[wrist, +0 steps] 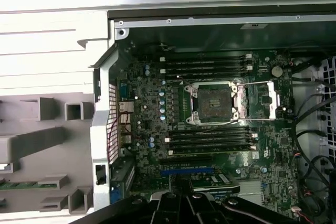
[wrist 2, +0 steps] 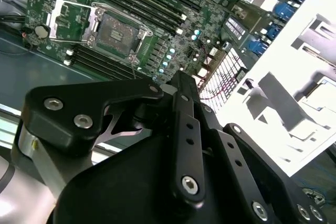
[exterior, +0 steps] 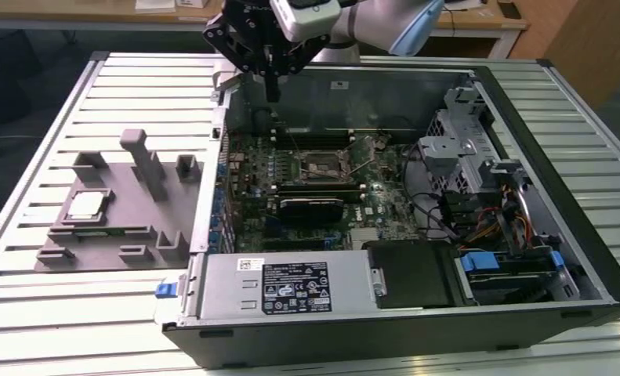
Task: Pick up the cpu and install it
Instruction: 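Reach for the cpu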
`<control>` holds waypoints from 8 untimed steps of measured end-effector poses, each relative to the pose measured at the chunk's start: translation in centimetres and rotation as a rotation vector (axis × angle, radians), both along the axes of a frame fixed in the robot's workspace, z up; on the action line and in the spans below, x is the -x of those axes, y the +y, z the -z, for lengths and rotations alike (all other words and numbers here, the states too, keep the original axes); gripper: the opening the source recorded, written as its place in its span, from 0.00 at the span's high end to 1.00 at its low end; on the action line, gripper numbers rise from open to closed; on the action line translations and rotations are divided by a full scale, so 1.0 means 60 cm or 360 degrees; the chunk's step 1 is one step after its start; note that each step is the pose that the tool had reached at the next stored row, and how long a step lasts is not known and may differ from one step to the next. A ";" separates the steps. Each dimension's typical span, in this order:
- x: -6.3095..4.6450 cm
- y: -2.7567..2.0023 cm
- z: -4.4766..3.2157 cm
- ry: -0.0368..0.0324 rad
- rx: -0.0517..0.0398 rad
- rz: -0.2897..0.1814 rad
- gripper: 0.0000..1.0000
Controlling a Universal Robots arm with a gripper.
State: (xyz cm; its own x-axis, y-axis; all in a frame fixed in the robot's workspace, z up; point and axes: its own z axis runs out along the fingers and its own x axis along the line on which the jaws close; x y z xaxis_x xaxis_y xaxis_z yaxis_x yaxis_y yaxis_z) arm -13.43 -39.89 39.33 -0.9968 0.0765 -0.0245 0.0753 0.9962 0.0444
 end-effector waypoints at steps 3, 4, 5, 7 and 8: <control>0.007 0.0000 0.000 0.0000 0.0000 0.0000 0.89; 0.009 0.0000 0.000 0.0000 0.0000 0.0000 0.89; 0.011 0.0000 0.000 0.0000 0.0000 0.0000 0.89; 0.016 0.0000 0.000 0.0000 0.0000 0.0000 0.89; 0.018 0.0000 0.000 0.0000 0.0000 0.0000 0.89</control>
State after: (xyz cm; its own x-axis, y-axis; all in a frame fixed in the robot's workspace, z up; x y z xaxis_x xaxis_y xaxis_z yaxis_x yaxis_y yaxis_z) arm -14.50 -39.89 39.33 -0.9968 0.0766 -0.0244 0.0754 0.9962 0.0443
